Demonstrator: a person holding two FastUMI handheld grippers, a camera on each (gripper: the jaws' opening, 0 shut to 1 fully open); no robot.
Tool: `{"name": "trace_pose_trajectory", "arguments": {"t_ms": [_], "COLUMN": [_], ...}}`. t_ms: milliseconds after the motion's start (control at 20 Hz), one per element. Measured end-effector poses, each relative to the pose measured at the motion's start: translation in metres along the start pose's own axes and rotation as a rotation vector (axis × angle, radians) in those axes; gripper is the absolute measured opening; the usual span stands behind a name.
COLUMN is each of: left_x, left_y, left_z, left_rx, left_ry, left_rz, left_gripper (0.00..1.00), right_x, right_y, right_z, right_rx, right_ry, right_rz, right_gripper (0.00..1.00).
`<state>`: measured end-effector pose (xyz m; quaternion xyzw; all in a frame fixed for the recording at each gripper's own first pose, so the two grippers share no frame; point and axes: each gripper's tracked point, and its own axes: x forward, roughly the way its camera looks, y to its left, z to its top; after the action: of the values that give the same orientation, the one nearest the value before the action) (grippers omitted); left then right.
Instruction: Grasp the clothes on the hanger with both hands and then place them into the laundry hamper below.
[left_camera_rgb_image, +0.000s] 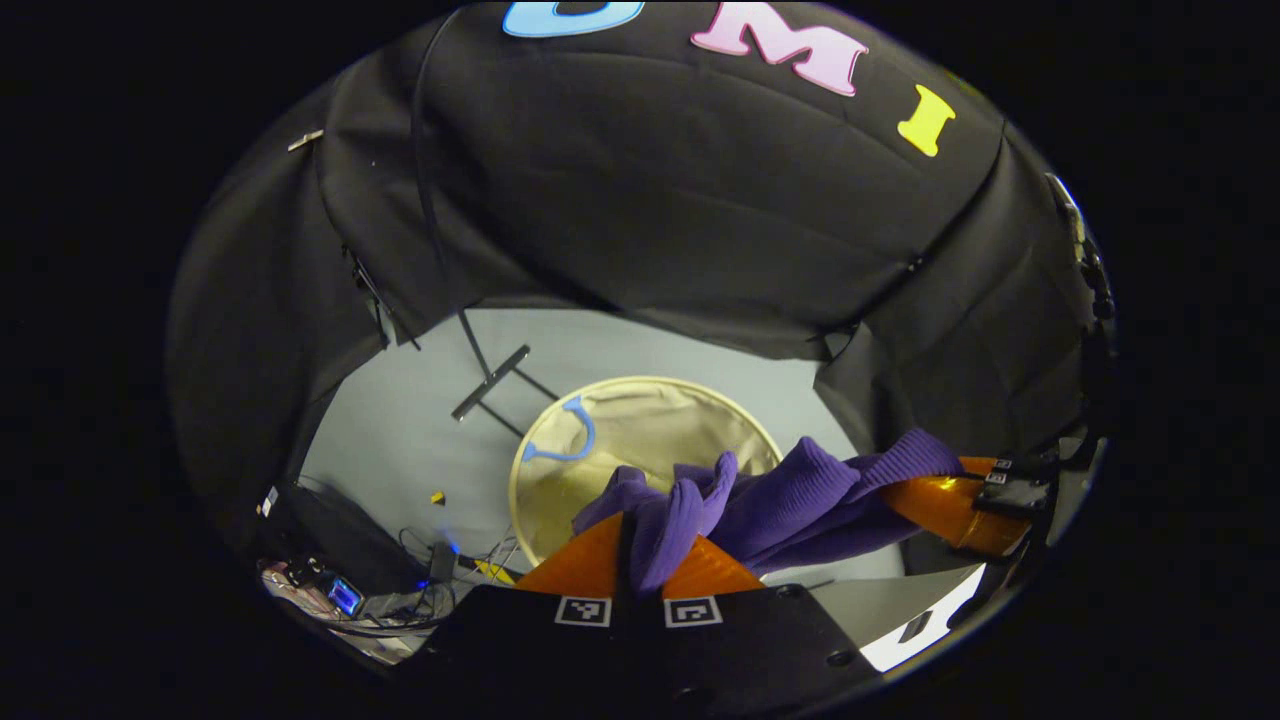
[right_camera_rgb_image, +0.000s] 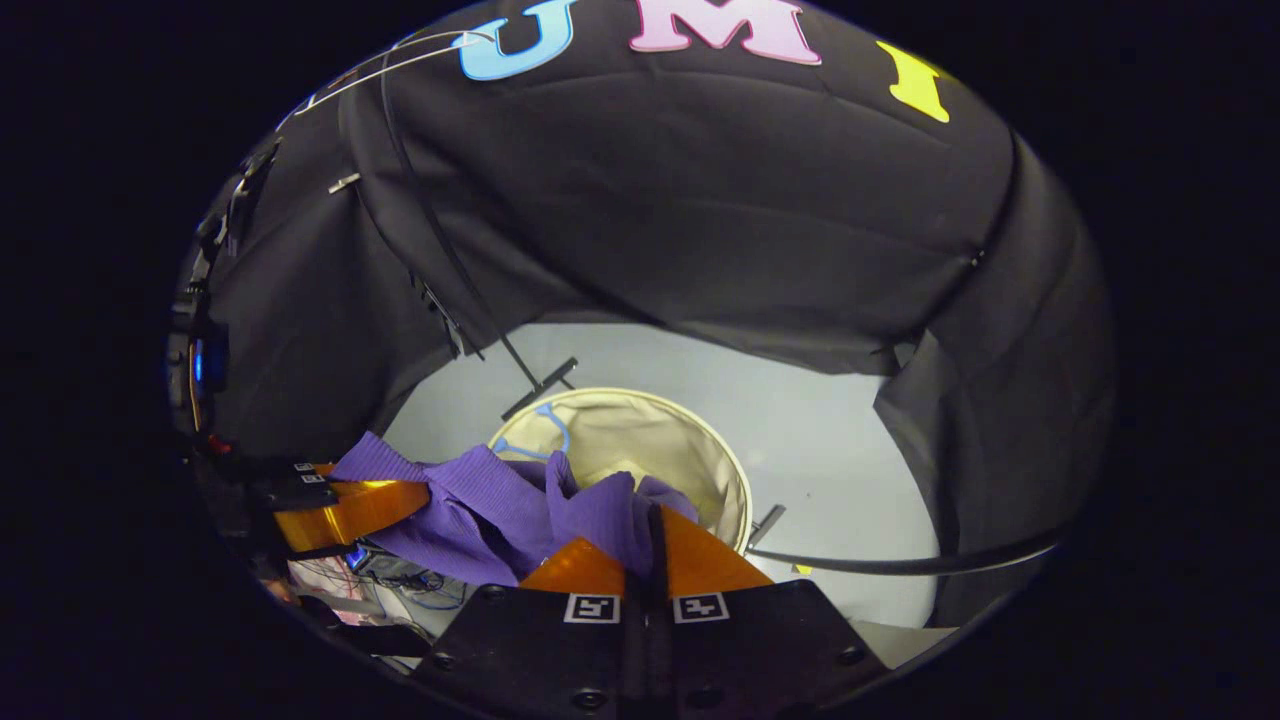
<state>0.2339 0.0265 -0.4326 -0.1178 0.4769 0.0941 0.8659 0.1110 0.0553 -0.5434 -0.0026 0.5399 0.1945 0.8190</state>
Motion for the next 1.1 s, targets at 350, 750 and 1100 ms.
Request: {"name": "trace_pose_trajectory", "arguments": {"t_ms": [350,750,1100], "left_x": [0.011,0.013,0.003], "left_y": [-0.008,0.004,-0.004], "left_z": [-0.029,-0.037,-0.038], "left_rx": [0.024,0.101,0.087], "left_ry": [0.119,0.138,0.142], "left_rz": [0.022,0.11,0.059], "left_gripper": [0.05,0.97,0.93], "right_x": [0.012,0.01,-0.005], "right_y": [-0.01,-0.023,-0.019], "right_z": [-0.026,-0.03,-0.03], "right_rx": [-0.015,0.03,0.042], "right_ry": [0.076,0.093,0.067], "right_rz": [-0.035,-0.086,-0.107], "right_gripper": [0.05,0.99,0.97]}}
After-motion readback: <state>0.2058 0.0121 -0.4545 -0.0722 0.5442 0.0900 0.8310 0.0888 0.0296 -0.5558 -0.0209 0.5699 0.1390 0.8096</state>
